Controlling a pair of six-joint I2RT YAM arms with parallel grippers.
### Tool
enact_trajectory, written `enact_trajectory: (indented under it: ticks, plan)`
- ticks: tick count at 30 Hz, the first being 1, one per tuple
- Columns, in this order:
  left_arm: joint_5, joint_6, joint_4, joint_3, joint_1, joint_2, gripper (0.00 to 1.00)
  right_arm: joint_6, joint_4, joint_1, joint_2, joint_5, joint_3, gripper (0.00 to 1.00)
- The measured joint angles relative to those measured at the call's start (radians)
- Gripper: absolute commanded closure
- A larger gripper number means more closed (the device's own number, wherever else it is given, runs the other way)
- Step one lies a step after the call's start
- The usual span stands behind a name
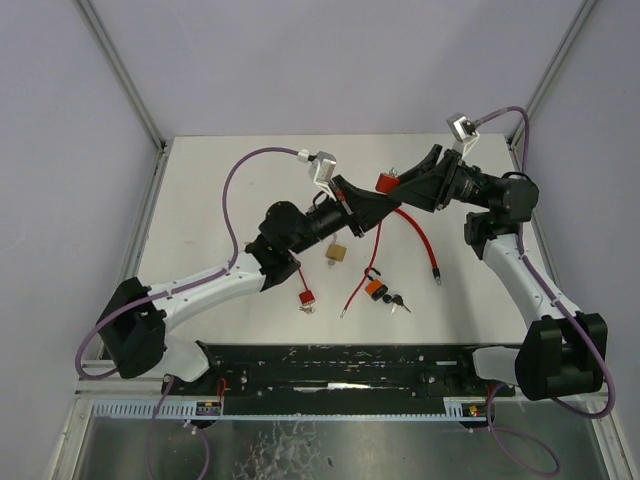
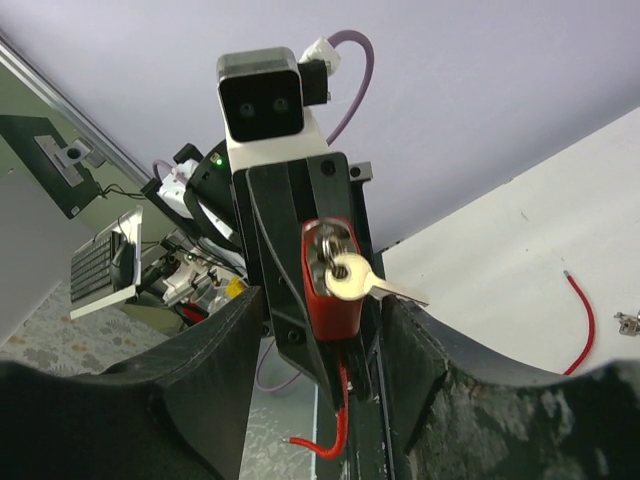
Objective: Lock with the key
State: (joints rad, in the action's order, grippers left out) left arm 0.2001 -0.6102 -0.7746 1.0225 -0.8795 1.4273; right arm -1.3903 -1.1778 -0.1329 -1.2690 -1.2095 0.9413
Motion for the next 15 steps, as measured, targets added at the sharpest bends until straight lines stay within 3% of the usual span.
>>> enact_trajectory:
  ticks: [6,12,15]
  plan:
    - [0.005,-0.010,-0.004,0.009,-0.013,0.027,1.00,-0.018,-0.029,0.000,-0.010,0.023,0.000,0.48]
    - [0.017,-0.020,-0.020,0.011,-0.018,0.033,1.00,-0.032,-0.046,0.000,-0.010,0.024,0.000,0.73]
    - [0.020,-0.024,-0.026,0.014,-0.019,0.034,1.00,-0.034,-0.056,0.000,-0.010,0.024,0.000,0.90]
